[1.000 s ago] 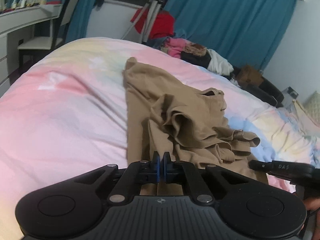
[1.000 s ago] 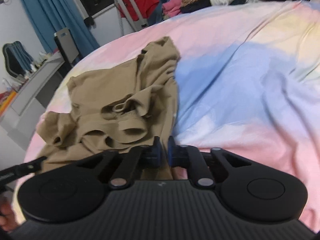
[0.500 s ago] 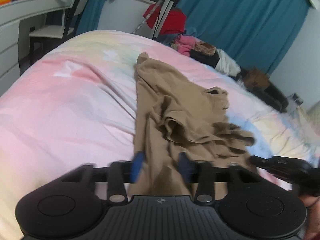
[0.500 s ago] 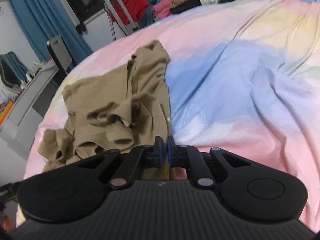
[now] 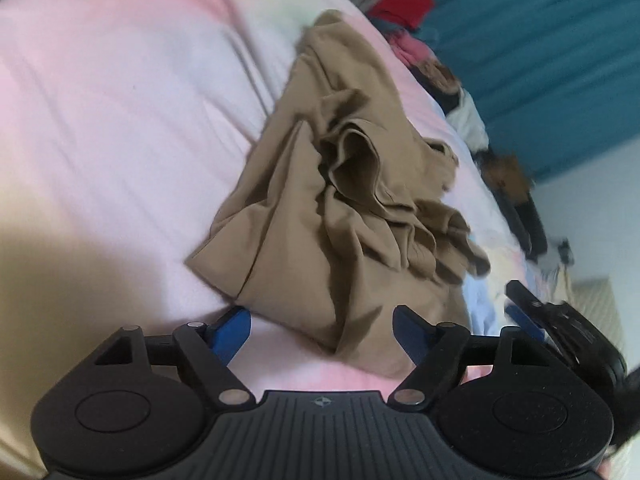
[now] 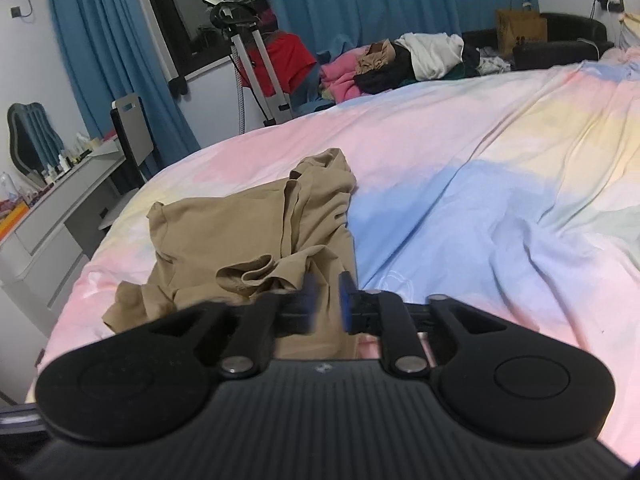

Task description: Fold clothes

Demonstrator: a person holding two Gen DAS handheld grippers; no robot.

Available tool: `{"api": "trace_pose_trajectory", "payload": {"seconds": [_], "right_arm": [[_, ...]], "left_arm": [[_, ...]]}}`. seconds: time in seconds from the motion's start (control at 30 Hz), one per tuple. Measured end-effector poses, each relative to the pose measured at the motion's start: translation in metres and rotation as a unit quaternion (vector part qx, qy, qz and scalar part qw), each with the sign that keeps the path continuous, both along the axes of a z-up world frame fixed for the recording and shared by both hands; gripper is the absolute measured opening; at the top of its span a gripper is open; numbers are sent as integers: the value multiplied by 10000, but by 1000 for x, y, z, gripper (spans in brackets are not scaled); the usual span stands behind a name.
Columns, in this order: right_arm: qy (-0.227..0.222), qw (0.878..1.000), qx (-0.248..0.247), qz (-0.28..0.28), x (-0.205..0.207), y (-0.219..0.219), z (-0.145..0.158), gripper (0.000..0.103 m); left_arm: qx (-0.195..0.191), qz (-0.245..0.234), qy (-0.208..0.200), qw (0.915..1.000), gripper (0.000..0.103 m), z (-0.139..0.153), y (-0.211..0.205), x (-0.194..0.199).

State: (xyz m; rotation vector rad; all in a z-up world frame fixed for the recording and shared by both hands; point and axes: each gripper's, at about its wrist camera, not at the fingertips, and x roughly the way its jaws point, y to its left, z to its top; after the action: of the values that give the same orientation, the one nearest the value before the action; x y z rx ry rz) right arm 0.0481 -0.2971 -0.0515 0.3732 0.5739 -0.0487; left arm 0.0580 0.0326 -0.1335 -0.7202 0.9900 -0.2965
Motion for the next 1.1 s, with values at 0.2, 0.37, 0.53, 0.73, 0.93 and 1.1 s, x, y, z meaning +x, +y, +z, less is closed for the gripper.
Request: {"api": "trace_pose_trajectory", "payload": {"seconds": [0.2,0.37,0.53,0.73,0.93,1.1], "right_arm": [[-141,9940,1087,39,-11,-14,3,103],[233,9593,2811,150,-23,-29,-18,103],[972,8982,4277,294,-23,-23,-60,103],[1683,8469,5026,441,-13,4,-97,103],[1032,8805,4595,-545,-23,-12,-96,90],[889,8921,4396,-558,-17,-10,-93,20]], "left_arm": [[-681,377,93,9969,79,-10,6,0],[-906,706,78,9934,61,-14,16,0],[-1076,915,-318,9895,36,-9,24,-4],[-897,888,-814,9887,15,3,18,-7],[-1052,993,-1213,9820,9,11,21,-10],[-1123,1001,-1370,9791,9,15,24,-14]]}}
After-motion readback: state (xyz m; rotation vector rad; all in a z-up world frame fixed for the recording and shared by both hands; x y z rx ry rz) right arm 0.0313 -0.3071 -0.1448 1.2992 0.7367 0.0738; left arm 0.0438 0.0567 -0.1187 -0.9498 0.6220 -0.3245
